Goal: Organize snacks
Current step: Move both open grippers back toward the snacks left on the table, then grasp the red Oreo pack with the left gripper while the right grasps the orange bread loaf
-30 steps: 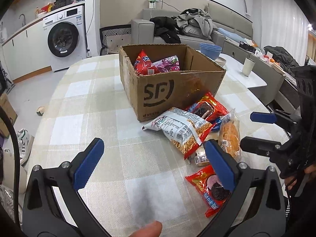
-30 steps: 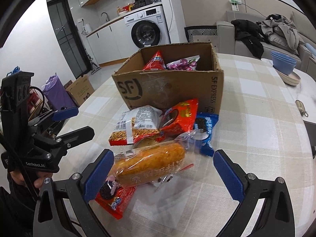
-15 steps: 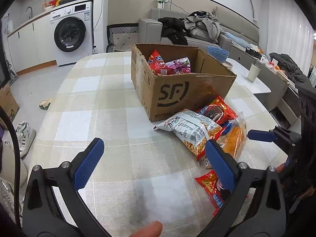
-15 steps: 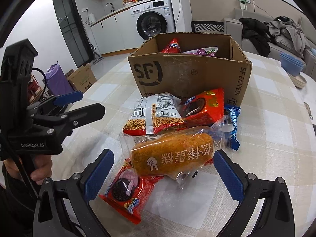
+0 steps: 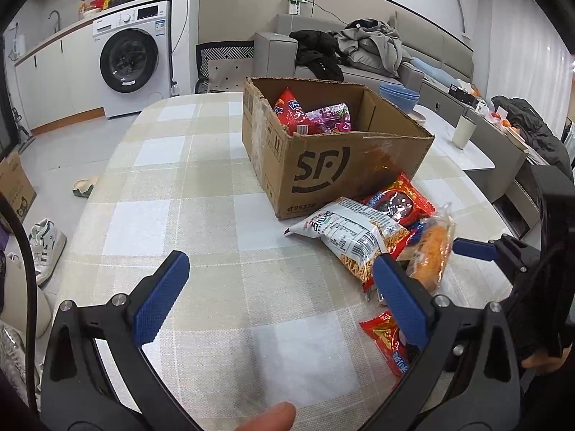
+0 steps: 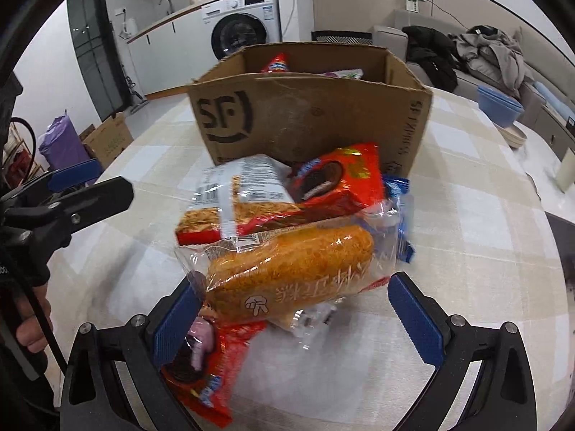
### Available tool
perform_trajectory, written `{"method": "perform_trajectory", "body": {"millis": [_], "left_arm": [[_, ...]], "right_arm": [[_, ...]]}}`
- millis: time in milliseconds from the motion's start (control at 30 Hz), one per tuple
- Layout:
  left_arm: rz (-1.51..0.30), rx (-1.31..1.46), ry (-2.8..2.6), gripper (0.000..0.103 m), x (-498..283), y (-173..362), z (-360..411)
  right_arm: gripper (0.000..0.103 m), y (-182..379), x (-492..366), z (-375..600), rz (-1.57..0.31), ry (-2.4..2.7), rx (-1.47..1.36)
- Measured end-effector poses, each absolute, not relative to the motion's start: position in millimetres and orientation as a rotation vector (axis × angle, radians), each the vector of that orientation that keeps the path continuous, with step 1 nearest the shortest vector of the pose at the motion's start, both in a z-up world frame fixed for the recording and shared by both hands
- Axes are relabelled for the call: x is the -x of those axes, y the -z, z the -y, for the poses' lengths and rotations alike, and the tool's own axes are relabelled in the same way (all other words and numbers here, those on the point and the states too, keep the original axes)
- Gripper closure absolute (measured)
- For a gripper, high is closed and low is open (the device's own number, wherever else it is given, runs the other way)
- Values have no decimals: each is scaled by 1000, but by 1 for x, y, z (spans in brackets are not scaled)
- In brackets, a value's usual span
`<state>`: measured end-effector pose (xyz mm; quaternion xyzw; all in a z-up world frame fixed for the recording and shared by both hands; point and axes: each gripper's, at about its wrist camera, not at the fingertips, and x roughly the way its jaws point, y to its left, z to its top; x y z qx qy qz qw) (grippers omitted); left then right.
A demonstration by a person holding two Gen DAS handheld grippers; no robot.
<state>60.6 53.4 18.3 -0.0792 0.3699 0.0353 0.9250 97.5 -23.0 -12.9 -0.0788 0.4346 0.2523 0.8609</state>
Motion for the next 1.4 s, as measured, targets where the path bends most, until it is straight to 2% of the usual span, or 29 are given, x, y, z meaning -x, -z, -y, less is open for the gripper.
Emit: {"method": "perform_trajectory", "body": {"millis": [233, 567, 967, 1000, 1100, 1133, 1333, 1400], "left_arm": [[-779, 144, -29, 1, -61, -16, -42], [-834, 60, 77, 1, -64, -4, -2], [-912, 41, 199, 1, -64, 16, 31], [-918, 40, 202, 1, -64, 18, 32], [-938, 38, 216, 1, -66, 24, 37], [-943, 35, 216, 1, -66, 25, 39], [-976, 17, 223, 2, -69, 33, 44], [-989, 6, 233, 5, -72, 35, 48]], "right_arm": [[1, 17, -113, 71, -986, -517, 81], [1, 17, -123, 104, -1015, -475, 132], [1, 16, -133, 133, -1008, -547, -120], [1, 17, -135, 135, -1004, -538, -149], [15, 20, -142, 141, -998, -527, -235], [17, 22, -143, 142, -997, -527, -252], [20, 26, -145, 125, -990, -549, -258], [22, 29, -147, 117, -994, -550, -249]]}}
